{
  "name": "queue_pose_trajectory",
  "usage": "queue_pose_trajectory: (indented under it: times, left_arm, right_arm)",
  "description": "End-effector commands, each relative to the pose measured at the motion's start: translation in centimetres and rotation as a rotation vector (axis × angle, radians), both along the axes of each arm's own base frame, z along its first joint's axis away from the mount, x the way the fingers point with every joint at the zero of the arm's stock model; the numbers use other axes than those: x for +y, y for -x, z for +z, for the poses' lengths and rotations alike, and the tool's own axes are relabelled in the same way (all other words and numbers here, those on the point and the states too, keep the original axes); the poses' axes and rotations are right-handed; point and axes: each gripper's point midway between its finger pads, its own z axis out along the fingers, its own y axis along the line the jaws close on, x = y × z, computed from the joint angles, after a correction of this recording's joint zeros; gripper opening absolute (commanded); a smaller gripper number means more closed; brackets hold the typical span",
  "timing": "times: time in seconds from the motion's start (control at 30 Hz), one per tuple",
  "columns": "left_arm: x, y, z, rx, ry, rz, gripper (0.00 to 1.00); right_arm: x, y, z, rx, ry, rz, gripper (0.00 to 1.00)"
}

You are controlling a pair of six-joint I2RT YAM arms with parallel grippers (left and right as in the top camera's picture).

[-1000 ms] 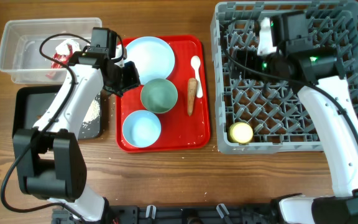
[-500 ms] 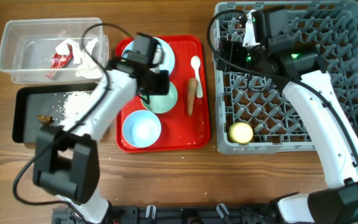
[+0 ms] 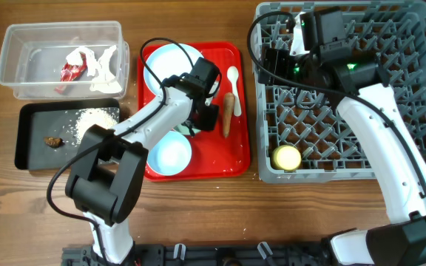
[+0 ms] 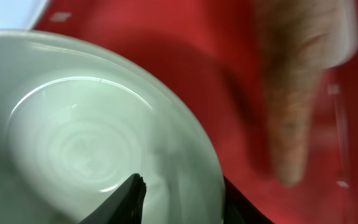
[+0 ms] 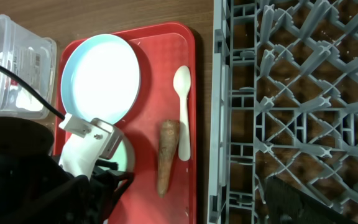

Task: Sort waste into correct bins and load items into the dishwasher rack
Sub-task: 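Grasp the carrot on the red tray with the left gripper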

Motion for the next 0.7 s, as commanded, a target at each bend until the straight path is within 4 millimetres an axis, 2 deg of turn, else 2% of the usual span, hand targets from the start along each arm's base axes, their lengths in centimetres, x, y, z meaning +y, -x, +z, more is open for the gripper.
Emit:
queue_pose_trajectory:
  times: [0.0, 0.17, 0.27, 0.4, 0.43, 0.47, 0.57, 0.67]
  left_arm:
    - [3.7, -0.8, 0.1, -0.033, -0.158, 0.127, 0.36]
    - [5.6, -0.8, 0.0, 0.001, -0.164, 0.194, 0.33]
    - [5.1, -1.6, 0.8, -0.021, -0.147, 0.194, 0.36]
    - [1.3, -4.1, 5.4, -0.129, -0.056, 0.143, 0.45]
    - [-0.3, -4.6, 6.5, -0.154, -0.017, 0.121, 0.48]
    - [-1.3, -4.7, 7.0, -0.164, 0.012, 0.105, 0.5]
    - [-3.9, -4.6, 7.1, -0.177, 0.075, 0.068, 0.52]
    - [-5.3, -4.4, 4.8, -0.155, 0.064, 0.04, 0.52]
  right_arm:
    - [-0.3, -0.3, 0.0, -0.003, 0.011, -0.022, 0.91]
    - [-0.3, -0.3, 0.0, -0.004, 0.01, -0.023, 0.92]
    - [-0.3, -0.4, 0.1, -0.007, 0.01, -0.022, 0.92]
    - [-0.3, -0.4, 0.1, -0.008, 0.009, -0.022, 0.92]
    - [-0.3, -0.4, 0.1, -0.006, 0.01, -0.022, 0.92]
    - [-0.3, -0.3, 0.0, -0.003, 0.011, -0.022, 0.93]
    - [-0.3, -0.3, 0.0, -0.002, 0.011, -0.022, 0.93]
    - [-0.4, -0.3, 0.0, -0.002, 0.012, -0.022, 0.94]
